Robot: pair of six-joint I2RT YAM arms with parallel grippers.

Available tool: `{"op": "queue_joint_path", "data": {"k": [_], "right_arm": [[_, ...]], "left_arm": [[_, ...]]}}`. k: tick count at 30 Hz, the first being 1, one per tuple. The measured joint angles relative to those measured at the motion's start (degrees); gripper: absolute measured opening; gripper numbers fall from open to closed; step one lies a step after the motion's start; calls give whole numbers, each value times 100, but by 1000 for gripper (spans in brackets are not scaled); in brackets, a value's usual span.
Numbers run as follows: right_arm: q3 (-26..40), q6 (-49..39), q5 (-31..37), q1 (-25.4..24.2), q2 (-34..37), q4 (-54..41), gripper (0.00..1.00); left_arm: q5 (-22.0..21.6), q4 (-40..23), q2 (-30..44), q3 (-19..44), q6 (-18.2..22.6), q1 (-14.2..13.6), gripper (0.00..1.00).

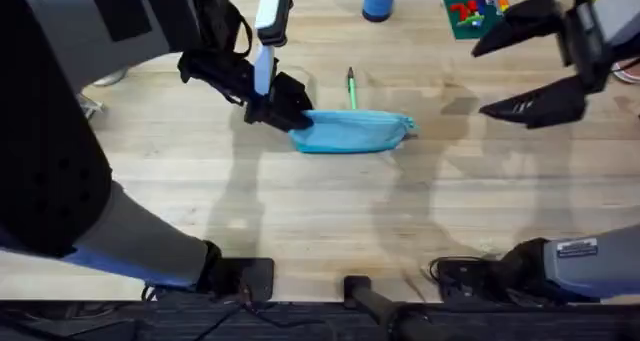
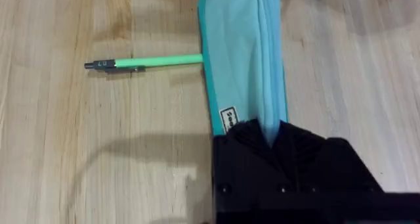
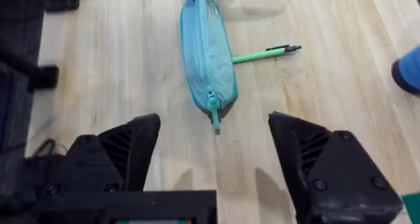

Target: Unzip the bag, pick up the pens from the table one at a time and place them inside, then zip the bag closed.

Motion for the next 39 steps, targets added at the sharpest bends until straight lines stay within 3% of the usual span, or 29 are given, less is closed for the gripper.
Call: {"op": "queue_joint_path", "data": {"k": [9, 15, 39], "right_arm": [[-1162, -330, -13, 0, 217, 1194, 996], [-1594, -125, -20, 0, 217, 1842, 996], [-1684, 18, -22, 0, 217, 1864, 997]], "left_arm": [[0, 0, 0, 0, 0, 0, 42], [0, 0, 0, 0, -1, 0, 42], [0, 0, 0, 0, 0, 0, 42]]}}
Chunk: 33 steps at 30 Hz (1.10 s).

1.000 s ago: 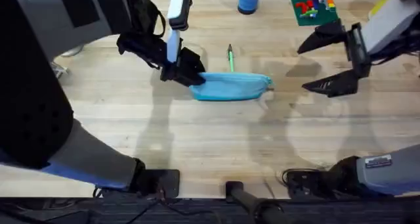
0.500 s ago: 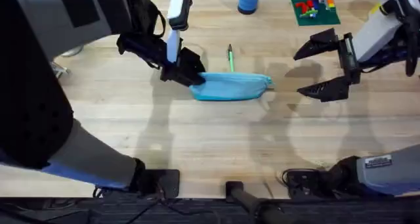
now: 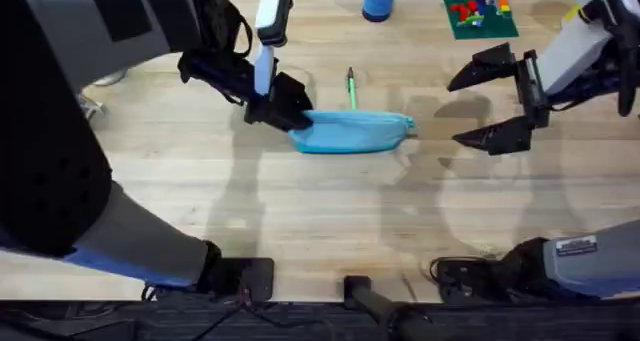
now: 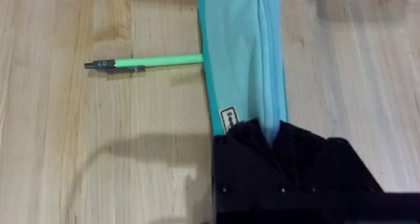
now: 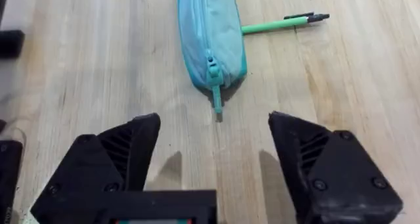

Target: Unzip the bag, pick up the pens from the table one at a time and place them inside, then zip the bag closed.

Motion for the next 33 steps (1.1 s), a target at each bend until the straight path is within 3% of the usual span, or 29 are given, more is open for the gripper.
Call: {"op": "queue_joint_path", "data": {"k": [13, 28, 33], "right_arm": [[-1, 30, 0, 383, 0, 49, 997], [-133, 1152, 31, 1075, -2, 920, 997], [-160, 1417, 413, 1447, -1, 1149, 997]], "left_arm": [[0, 0, 0, 0, 0, 0, 42], [0, -2, 0, 0, 0, 0, 42], [0, -45, 0, 0, 0, 0, 42]]}}
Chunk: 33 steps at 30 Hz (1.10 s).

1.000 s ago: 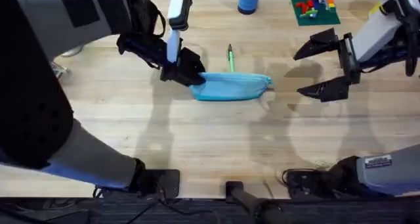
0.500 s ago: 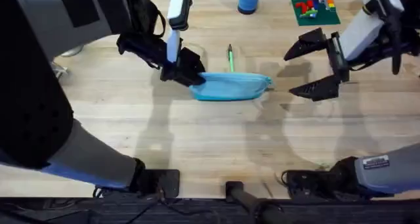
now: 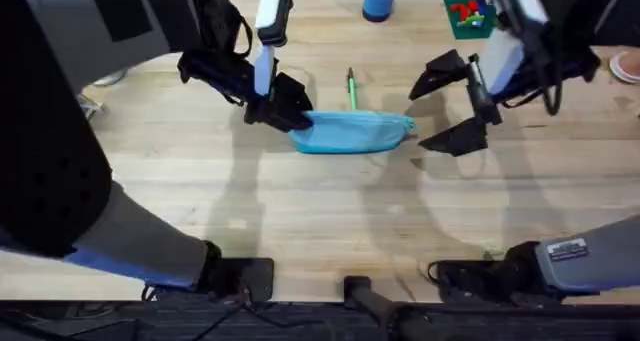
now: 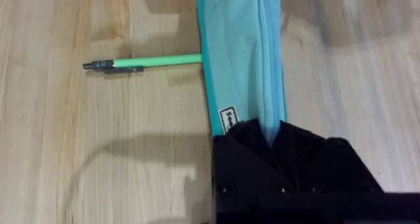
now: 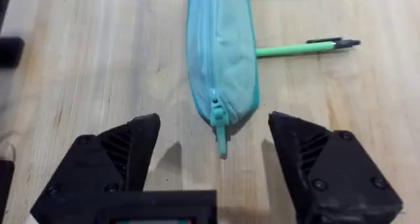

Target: Unzip the bag, pick up the pens from the table one at a time and place them inside, then zip the bag closed.

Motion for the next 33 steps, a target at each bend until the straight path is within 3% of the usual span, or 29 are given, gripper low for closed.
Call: {"op": "queue_joint_path", "data": {"k": [9, 16, 25, 27, 33], "right_arm": [[-7, 401, 414, 353, 13, 345, 997], [-9, 456, 481, 372, 477, 395, 993], [-20, 507, 474, 372, 534, 421, 891], [-20, 510, 451, 372, 537, 421, 839], [-20, 514, 389, 372, 535, 435, 544]], "left_arm": [[0, -30, 0, 0, -1, -2, 44], [0, -31, 0, 0, 0, -2, 42], [0, -29, 0, 0, 0, -2, 42], [0, -27, 0, 0, 0, -2, 42], [0, -30, 0, 0, 0, -2, 42]]}}
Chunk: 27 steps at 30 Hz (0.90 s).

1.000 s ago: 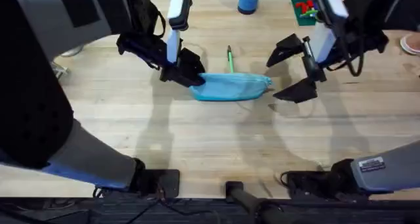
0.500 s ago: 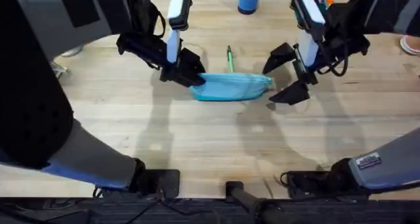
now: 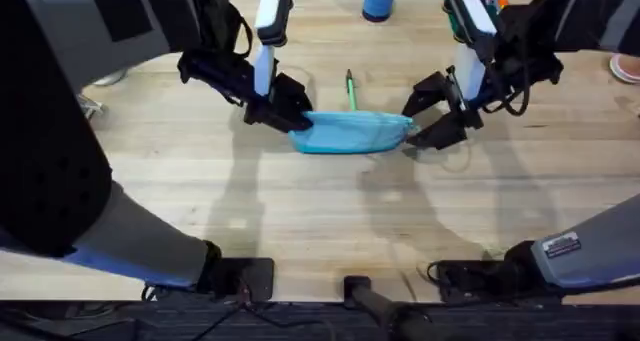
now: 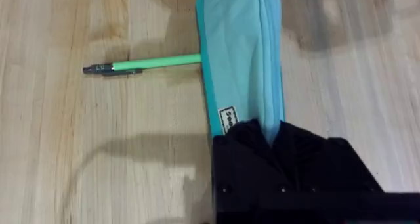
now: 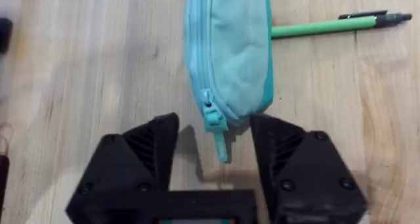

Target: Unzip the bag, pick up the pens from the table one at a time and place them inside, then zip the bag closed.

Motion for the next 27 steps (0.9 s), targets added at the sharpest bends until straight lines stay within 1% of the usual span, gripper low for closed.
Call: {"op": "queue_joint_path", "data": {"k": [2, 3, 5, 6, 7, 10, 23, 27], "right_arm": [[0, -5, -8, 0, 2, 18, 443], [0, 0, -26, 0, 1, 21, 373], [0, 7, -47, 0, 0, 23, 210], [0, 6, -50, 0, 1, 25, 95], [0, 11, -52, 0, 0, 17, 51], [0, 14, -52, -2, 2, 4, 34], [0, 14, -50, -13, -11, -23, 32], [57, 15, -46, -73, -113, -199, 32]], "left_arm": [[-2, -7, 0, 0, 0, 1, 42], [-2, -5, 0, 0, 0, 1, 42], [-2, -6, 0, 0, 0, 2, 42], [-2, -4, 0, 0, 0, 2, 42], [-2, 2, 0, 0, 0, 2, 42], [-2, 4, 0, 0, 0, 2, 42], [-2, 2, 0, 0, 0, 2, 42], [-4, 0, 0, 0, 0, 2, 42]]}}
